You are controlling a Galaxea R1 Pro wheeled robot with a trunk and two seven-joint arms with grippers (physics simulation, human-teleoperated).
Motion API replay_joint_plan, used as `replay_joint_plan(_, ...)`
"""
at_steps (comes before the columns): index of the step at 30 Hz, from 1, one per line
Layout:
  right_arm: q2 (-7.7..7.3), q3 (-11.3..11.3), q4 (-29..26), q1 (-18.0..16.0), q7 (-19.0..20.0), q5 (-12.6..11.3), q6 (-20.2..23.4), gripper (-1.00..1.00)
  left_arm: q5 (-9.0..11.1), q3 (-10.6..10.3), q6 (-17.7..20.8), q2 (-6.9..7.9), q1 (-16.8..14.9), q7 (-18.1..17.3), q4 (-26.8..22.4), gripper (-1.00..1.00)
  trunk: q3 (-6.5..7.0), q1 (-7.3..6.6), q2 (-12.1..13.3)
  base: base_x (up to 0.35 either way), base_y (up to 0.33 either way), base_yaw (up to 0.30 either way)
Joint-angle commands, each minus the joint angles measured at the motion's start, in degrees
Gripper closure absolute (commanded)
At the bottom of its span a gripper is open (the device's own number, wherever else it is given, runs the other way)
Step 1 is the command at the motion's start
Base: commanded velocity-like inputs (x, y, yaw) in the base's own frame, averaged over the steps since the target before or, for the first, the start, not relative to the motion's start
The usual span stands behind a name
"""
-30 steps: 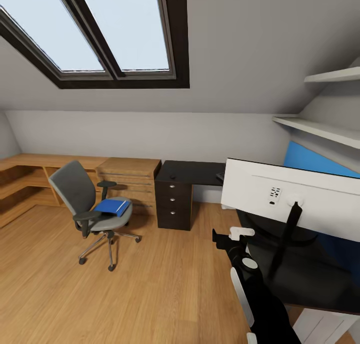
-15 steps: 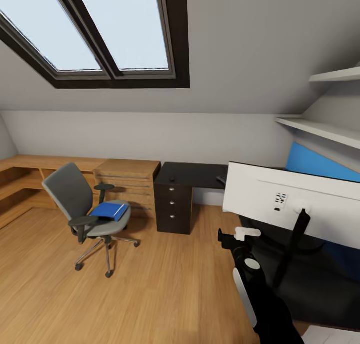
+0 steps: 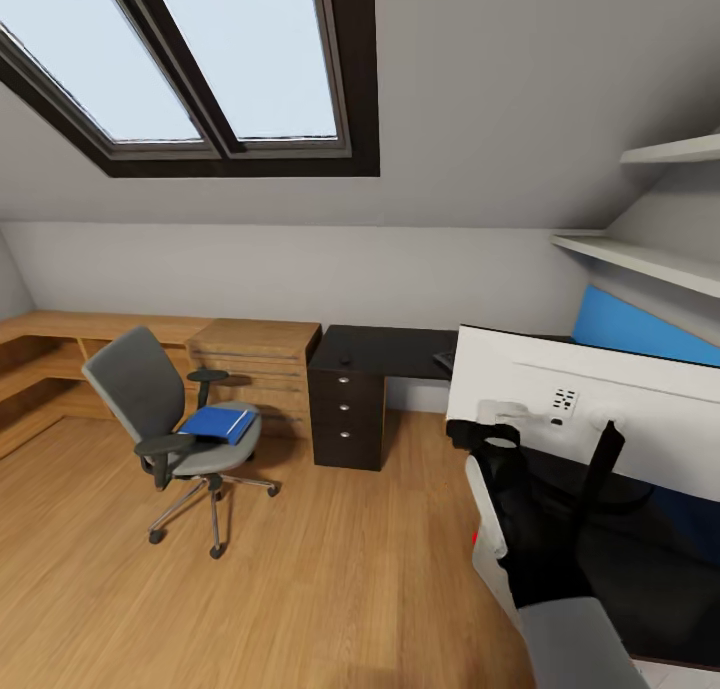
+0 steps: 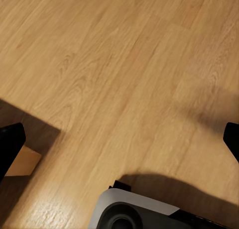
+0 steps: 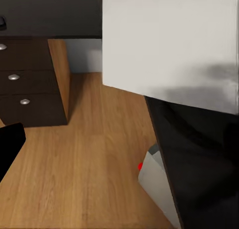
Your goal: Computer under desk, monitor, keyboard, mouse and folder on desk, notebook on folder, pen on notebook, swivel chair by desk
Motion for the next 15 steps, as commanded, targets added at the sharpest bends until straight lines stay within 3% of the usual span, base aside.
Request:
replay_joint_plan(1,0.03,0.1,0.0,-1.1,-0.4,-0.2,1.6,-1.00,-0.3,0.3,0.0,-0.03,0.0,0.1,-0.1,-1.00,-0.11,0.03,-0.1,0.001,0.000,0.000)
replay_joint_plan(2,0.12,0.1,0.4,-3.4,-0.6,-0.2,4.8,-1.00,-0.3,0.3,0.0,-0.01,0.0,0.1,-0.1,-1.00,-0.11,0.03,-0.1,0.000,0.000,0.000)
replay_joint_plan(4,0.18,0.1,2.2,-5.6,-0.7,-0.2,6.8,-1.00,-0.3,0.3,0.0,0.03,0.0,0.1,-0.1,-1.00,-0.11,0.03,-0.1,0.000,0.000,0.000)
replay_joint_plan(11,0.11,0.0,10.9,-13.1,-0.7,-0.1,8.7,-1.00,-0.3,0.3,0.0,0.01,0.0,0.2,-0.1,-1.00,-0.11,0.03,-0.1,0.000,0.000,0.000)
replay_joint_plan(15,0.13,0.0,19.5,-19.1,-0.8,-0.1,8.8,-1.00,-0.3,0.3,-0.1,0.04,0.0,0.2,-0.3,-1.00,-0.11,0.03,-0.1,0.000,0.000,0.000)
